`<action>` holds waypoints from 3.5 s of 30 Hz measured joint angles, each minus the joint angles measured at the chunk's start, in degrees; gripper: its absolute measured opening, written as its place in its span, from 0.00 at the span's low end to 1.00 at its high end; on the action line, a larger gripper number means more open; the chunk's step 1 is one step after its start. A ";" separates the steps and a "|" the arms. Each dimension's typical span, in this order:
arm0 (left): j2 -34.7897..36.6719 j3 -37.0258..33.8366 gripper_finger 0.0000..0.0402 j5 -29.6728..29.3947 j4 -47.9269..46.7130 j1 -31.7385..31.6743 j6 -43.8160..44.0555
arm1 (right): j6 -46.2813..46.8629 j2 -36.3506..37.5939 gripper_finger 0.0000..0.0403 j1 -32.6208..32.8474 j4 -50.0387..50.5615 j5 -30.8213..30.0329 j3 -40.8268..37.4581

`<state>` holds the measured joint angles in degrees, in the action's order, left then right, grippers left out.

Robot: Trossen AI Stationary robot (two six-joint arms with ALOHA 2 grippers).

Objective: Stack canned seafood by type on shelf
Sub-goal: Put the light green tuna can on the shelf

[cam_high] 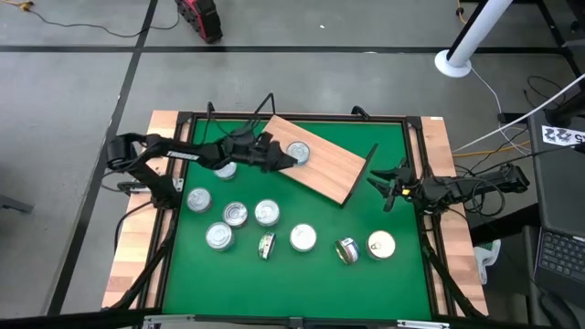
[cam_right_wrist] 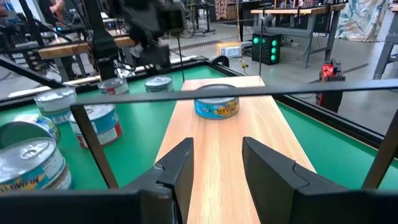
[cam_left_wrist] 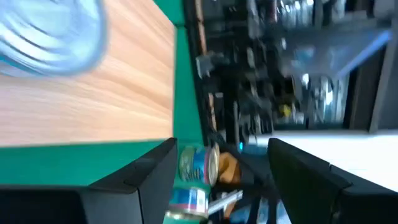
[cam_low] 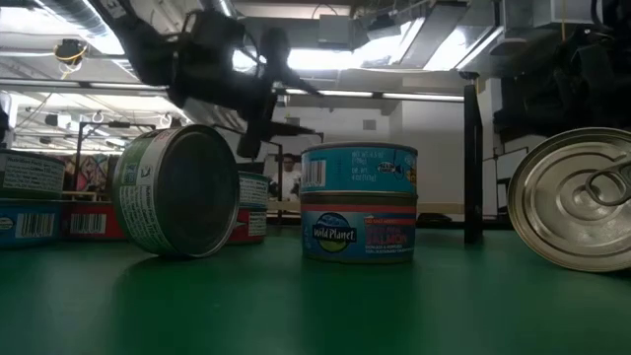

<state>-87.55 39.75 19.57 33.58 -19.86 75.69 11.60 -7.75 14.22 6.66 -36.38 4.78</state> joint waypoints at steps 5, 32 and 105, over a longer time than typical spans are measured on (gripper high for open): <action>3.20 0.00 0.61 -0.02 -0.99 3.91 -7.03 | 0.04 0.02 0.34 0.00 0.35 0.00 0.00; 8.94 15.47 0.52 -6.19 -53.31 27.43 -20.92 | 0.17 0.02 0.34 0.00 -5.66 9.47 -0.02; -8.92 19.67 0.71 -4.38 -59.44 34.68 7.84 | 0.12 0.01 0.34 0.00 -3.10 9.46 -0.02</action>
<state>-96.47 59.42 15.20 -25.86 14.82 83.53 11.71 -7.74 14.22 3.55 -26.92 4.75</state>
